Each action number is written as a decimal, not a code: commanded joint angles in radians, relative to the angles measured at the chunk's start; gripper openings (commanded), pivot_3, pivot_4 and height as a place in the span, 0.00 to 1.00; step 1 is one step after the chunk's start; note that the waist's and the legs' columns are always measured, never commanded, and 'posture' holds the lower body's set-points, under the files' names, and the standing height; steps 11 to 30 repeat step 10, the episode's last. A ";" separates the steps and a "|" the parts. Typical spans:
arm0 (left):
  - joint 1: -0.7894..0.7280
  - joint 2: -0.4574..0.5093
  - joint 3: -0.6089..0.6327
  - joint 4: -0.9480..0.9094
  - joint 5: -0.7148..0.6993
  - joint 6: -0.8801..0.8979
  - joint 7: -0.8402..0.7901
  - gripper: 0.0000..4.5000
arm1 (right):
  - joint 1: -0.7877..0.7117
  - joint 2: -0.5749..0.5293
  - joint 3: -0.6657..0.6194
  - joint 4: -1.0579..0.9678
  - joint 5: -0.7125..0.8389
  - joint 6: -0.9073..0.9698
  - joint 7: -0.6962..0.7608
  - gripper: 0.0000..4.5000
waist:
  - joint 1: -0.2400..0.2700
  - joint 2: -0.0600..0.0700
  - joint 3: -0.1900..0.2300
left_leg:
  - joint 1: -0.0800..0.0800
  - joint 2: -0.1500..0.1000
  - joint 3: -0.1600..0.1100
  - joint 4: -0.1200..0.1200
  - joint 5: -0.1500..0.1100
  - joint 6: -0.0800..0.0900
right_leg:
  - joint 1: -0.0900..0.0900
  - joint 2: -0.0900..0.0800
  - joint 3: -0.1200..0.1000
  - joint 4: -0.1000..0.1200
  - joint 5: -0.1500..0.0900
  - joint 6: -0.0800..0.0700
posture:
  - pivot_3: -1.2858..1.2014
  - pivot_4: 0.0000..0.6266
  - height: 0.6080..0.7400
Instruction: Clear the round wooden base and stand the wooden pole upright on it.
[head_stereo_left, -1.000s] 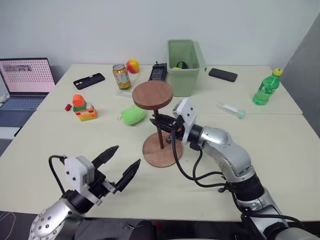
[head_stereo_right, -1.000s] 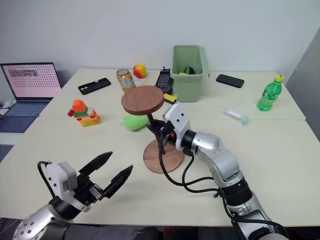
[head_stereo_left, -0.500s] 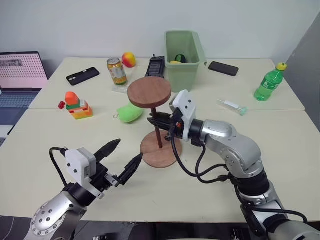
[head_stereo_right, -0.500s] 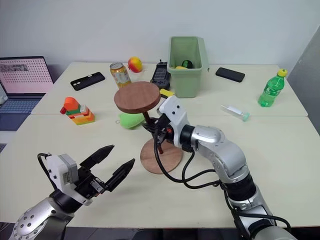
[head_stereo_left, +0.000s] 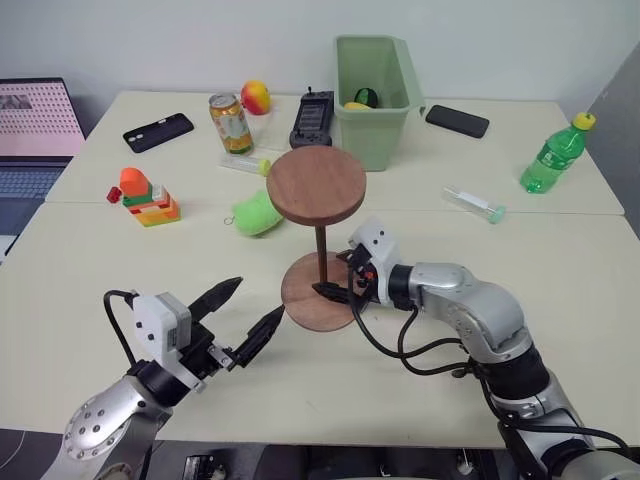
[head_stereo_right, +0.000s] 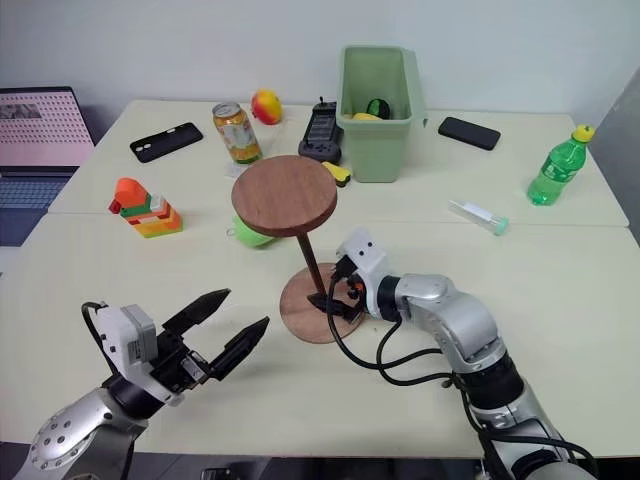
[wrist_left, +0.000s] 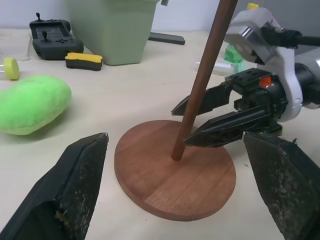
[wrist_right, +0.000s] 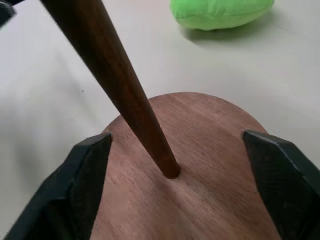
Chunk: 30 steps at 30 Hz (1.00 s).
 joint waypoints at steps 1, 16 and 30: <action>-0.063 0.086 0.064 0.056 -0.026 0.034 -0.046 1.00 | 0.022 -0.152 -0.051 -0.105 0.042 0.021 0.106 1.00 | 0.006 -0.001 0.001 | 0.000 0.000 -0.001 0.001 0.000 0.000 | 0.000 0.000 -0.001 0.000 0.000 0.000 | 0.52 0.24 1.00; -0.352 0.527 0.139 0.371 -0.116 0.308 -0.309 1.00 | 0.066 -0.552 -0.255 -0.082 0.221 -0.042 0.480 1.00 | -0.004 -0.007 0.014 | 0.003 -0.001 0.001 0.004 -0.001 0.007 | 0.000 0.003 -0.002 0.012 0.000 0.000 | 0.52 0.24 1.00; -0.352 0.527 0.139 0.371 -0.116 0.308 -0.309 1.00 | 0.066 -0.552 -0.255 -0.082 0.221 -0.042 0.480 1.00 | -0.004 -0.007 0.014 | 0.003 -0.001 0.001 0.004 -0.001 0.007 | 0.000 0.003 -0.002 0.012 0.000 0.000 | 0.52 0.24 1.00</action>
